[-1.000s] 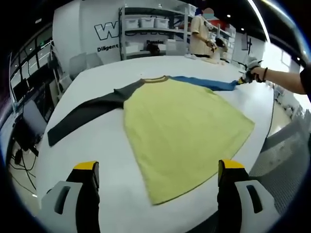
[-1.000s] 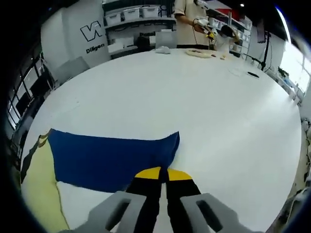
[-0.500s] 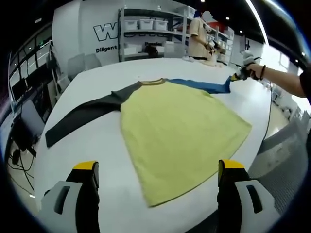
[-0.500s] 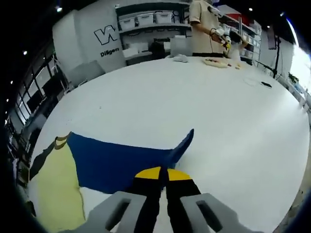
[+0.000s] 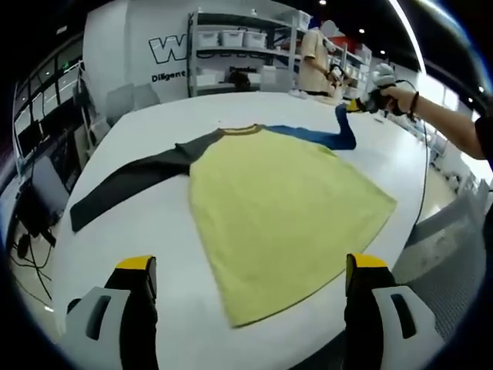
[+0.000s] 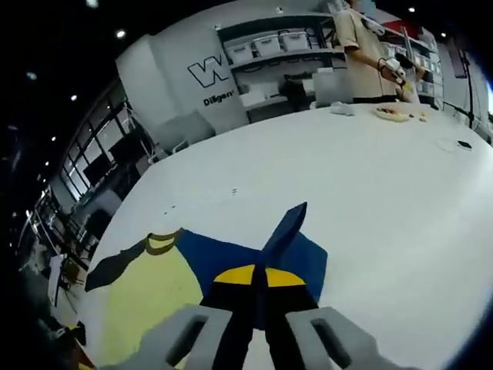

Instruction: Fold the garment on the visible template until the final outline fits inside the template.

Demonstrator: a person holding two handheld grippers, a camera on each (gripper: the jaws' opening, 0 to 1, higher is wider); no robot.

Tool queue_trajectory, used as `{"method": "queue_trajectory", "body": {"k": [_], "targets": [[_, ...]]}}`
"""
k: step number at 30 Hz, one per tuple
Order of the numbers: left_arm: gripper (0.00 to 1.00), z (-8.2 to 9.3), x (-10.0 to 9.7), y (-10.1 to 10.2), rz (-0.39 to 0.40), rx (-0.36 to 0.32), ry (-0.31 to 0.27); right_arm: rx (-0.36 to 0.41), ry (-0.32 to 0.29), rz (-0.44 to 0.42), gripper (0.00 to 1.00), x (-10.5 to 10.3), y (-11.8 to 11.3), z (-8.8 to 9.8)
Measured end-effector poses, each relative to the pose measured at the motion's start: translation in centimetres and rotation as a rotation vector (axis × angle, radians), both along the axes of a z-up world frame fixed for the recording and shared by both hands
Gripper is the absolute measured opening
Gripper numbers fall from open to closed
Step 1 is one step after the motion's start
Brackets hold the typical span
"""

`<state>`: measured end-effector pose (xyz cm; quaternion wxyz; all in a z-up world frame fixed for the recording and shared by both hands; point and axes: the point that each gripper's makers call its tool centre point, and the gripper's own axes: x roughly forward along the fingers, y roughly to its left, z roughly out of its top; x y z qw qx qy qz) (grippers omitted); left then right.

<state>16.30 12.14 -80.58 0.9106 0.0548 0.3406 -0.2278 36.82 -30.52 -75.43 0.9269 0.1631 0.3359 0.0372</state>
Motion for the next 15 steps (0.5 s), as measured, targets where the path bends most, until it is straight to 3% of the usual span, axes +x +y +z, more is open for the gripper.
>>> {"method": "queue_trajectory", "body": {"k": [7,15], "targets": [[0.99,0.3,-0.1,-0.6,-0.018,-0.021,-0.005,0.091,-0.062,0.120,0.00,1.4,6.0,1.9],[0.99,0.3,-0.2,-0.5,-0.021,-0.014,-0.008,0.122,-0.082,0.204,0.00,2.1,11.8,2.8]]}}
